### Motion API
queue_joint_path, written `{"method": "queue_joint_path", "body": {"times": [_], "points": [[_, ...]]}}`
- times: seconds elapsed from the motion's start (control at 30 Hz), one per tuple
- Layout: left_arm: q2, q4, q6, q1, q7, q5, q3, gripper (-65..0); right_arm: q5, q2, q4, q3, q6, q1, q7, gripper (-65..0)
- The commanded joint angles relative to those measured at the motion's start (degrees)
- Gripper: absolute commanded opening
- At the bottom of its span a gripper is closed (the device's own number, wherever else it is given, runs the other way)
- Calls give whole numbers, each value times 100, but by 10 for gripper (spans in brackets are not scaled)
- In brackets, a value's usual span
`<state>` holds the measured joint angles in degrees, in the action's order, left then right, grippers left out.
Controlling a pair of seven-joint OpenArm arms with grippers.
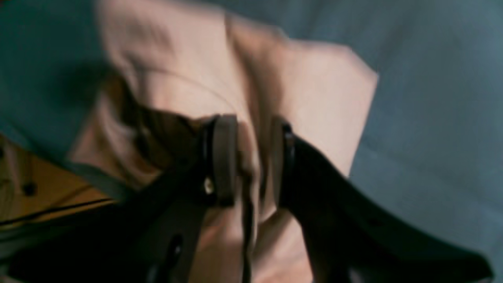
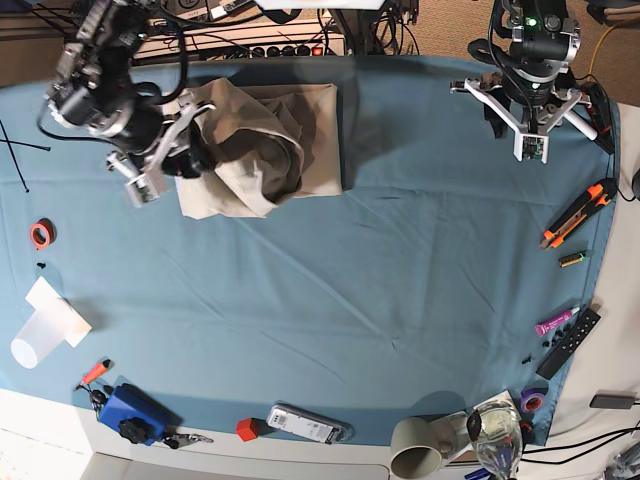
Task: Fold the T-shirt properly
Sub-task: 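Press and tuck the loose fabric onto the stack with the right gripper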
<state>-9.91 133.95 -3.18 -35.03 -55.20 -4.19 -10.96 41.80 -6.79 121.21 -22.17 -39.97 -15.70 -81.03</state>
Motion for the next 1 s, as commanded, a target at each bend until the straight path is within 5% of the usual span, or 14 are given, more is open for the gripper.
{"method": "queue_joint_path", "body": {"times": [0.0, 0.2, 0.67, 0.83, 0.97], "points": [[-26, 105, -20, -17, 122, 2, -15, -461, -151, -52, 0, 79, -3, 31, 225, -495], [-26, 105, -20, -4, 125, 4, -15, -461, -472, -50, -330, 741, -3, 31, 116, -495], [-26, 105, -22, -4, 321, 4, -15, -461, 949, -52, -341, 2269, -3, -57, 103, -495], [-28, 105, -20, -7, 321, 4, -15, -461, 1707, -48, -46, 2208, -3, 81, 103, -495], [-26, 105, -22, -11, 317, 4, -15, -461, 1821, -50, 463, 1528, -3, 44, 103, -495]]}}
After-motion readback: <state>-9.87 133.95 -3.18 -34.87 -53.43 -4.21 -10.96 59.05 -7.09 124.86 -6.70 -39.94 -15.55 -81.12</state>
